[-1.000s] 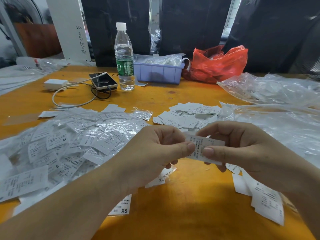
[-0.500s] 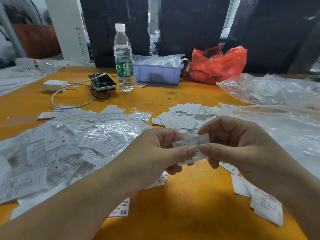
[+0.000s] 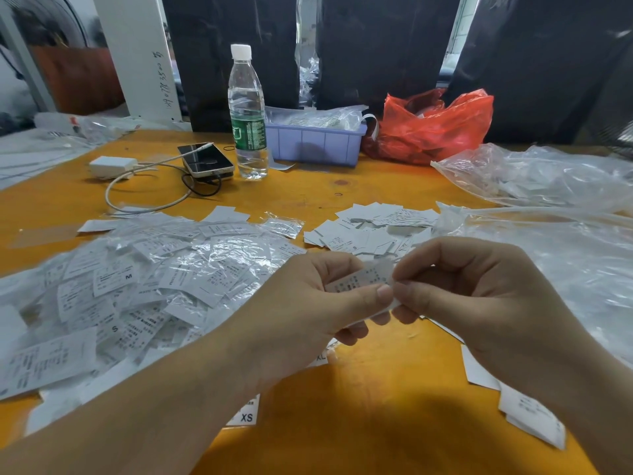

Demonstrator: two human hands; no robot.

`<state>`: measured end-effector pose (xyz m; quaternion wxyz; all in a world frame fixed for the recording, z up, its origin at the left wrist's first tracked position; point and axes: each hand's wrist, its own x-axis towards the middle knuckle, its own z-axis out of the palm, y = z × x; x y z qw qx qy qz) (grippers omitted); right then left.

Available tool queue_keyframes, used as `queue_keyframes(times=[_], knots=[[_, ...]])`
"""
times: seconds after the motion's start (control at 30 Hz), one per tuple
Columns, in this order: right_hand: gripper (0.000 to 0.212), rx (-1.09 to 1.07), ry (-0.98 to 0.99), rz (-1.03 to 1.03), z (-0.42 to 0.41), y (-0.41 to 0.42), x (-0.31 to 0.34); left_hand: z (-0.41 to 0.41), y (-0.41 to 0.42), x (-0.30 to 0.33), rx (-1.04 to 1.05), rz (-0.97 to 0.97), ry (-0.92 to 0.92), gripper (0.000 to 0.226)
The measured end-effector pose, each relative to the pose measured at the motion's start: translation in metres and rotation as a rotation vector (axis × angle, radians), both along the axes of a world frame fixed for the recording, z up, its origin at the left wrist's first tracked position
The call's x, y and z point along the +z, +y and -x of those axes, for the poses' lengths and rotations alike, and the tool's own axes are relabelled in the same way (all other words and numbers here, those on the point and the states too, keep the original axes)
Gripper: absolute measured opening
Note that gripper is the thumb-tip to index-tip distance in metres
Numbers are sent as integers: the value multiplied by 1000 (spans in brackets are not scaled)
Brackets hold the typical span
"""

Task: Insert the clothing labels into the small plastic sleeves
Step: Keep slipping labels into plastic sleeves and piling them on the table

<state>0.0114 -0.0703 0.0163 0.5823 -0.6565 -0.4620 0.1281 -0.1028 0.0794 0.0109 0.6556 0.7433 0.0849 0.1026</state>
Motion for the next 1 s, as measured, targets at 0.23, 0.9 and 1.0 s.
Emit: queue_keyframes(times=[0.23, 0.9, 1.0], knots=[[16, -19, -83, 9, 0, -3, 0, 0, 0, -1, 65, -75, 36, 33], [12, -30, -172, 28, 2, 0, -2, 1, 4, 0, 93, -36, -29, 38], [9, -29, -166, 22, 0, -1, -2, 1, 4, 0, 96, -31, -35, 32]])
